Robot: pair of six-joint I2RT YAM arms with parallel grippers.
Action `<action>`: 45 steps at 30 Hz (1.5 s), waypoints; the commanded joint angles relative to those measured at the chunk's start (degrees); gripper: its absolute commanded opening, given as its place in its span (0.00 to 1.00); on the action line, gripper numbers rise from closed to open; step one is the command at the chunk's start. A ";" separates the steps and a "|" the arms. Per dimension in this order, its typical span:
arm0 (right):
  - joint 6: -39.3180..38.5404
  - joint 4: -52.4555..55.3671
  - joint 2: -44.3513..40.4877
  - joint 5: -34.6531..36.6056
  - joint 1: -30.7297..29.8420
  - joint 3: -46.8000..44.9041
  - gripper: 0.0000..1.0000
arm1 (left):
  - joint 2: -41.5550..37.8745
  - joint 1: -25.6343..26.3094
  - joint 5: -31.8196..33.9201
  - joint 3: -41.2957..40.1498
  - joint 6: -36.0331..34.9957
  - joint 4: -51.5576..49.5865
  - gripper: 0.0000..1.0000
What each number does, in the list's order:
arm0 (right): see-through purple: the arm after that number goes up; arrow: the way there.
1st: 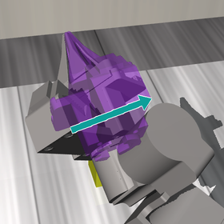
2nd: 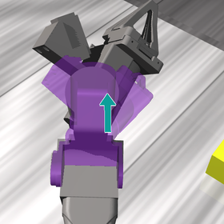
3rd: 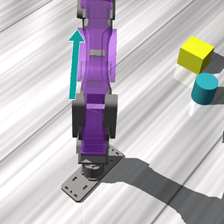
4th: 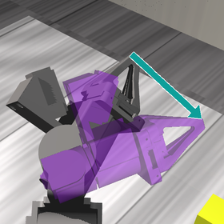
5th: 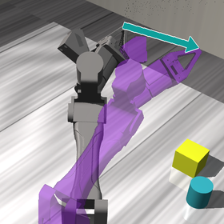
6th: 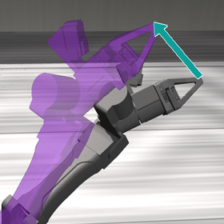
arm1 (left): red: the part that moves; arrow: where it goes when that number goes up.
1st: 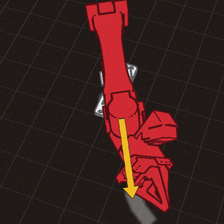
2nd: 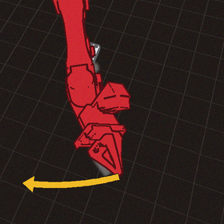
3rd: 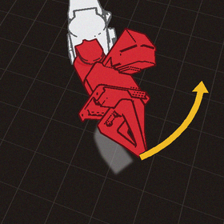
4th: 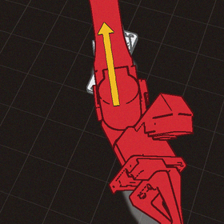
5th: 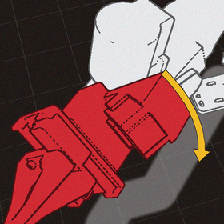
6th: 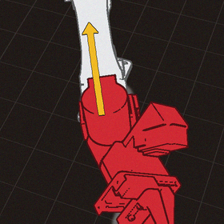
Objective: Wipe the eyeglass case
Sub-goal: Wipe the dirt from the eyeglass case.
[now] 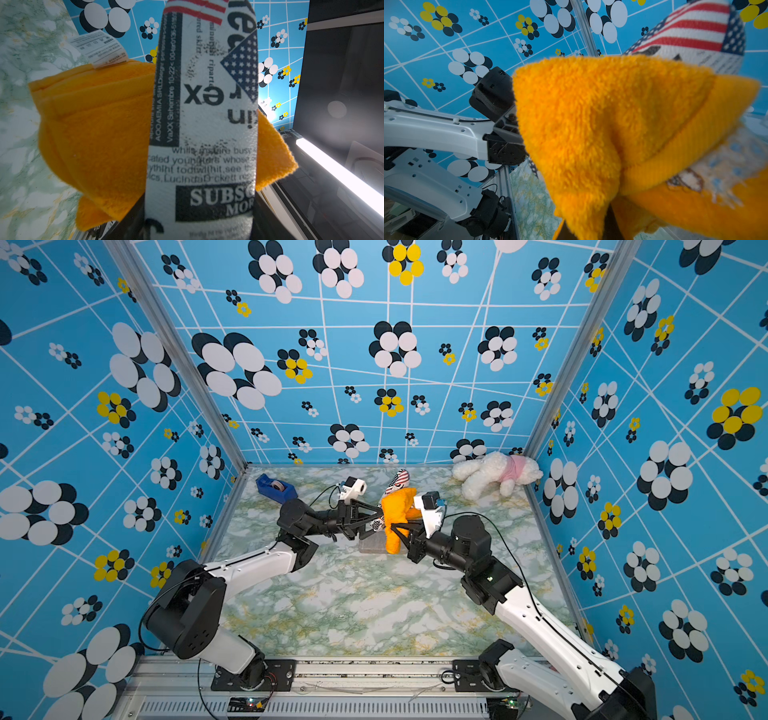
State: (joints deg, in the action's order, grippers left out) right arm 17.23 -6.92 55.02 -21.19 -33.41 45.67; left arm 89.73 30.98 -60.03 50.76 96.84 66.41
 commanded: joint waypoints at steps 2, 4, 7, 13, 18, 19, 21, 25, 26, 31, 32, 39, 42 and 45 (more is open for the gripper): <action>-0.71 -0.03 2.35 -4.61 6.05 5.78 0.00 | -1.95 2.36 -5.43 0.55 1.03 5.46 0.16; -1.53 1.47 3.45 -5.60 8.01 8.31 0.00 | -2.42 2.67 -5.63 -0.21 0.66 4.82 0.15; -4.03 4.52 6.36 -7.67 9.10 13.70 0.00 | -2.50 3.19 -6.07 -0.50 0.57 5.06 0.15; -3.60 4.93 9.94 -13.11 11.77 17.60 0.00 | -2.70 3.30 -6.01 -1.00 2.74 8.23 0.15; 1.30 0.79 8.11 -18.14 11.79 11.25 0.00 | -3.92 2.68 -5.60 -1.42 0.14 5.20 0.11; 2.33 0.28 6.85 -18.78 11.72 9.58 0.00 | -3.89 2.58 -5.58 -1.22 0.03 5.04 0.11; 3.72 0.15 4.28 -19.67 11.15 6.56 0.00 | -3.91 2.35 -5.61 -1.02 0.02 4.71 0.11; 4.88 1.47 2.11 -22.43 9.34 4.26 0.00 | -3.92 1.95 -6.15 -0.95 0.02 4.04 0.09; 4.80 1.93 2.44 -23.23 9.34 4.46 0.00 | -4.07 1.94 -6.32 -1.02 0.03 3.75 0.09; 1.56 6.79 8.03 -26.55 12.79 12.33 0.00 | -5.65 1.98 -7.79 -1.62 -2.01 0.27 0.08; 1.58 6.66 9.18 -27.11 13.84 14.14 0.00 | -6.19 1.97 -8.16 -1.84 -2.82 -1.03 0.08; 3.57 6.49 15.73 -31.36 17.32 24.28 0.00 | -7.74 1.79 -8.59 -2.69 -5.35 -4.44 0.06; 2.91 7.77 15.63 -32.62 17.33 24.79 0.00 | -7.73 1.66 -9.11 -2.43 -5.52 -4.48 0.06; 1.99 9.57 13.81 -34.25 17.32 22.29 0.00 | -7.84 1.64 -9.56 -1.74 -6.32 -5.55 0.06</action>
State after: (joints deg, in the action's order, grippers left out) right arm 20.12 0.86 70.67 -50.52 -15.86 68.88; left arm 83.40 32.34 -67.05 48.75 92.79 61.17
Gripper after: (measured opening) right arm 0.096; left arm 0.611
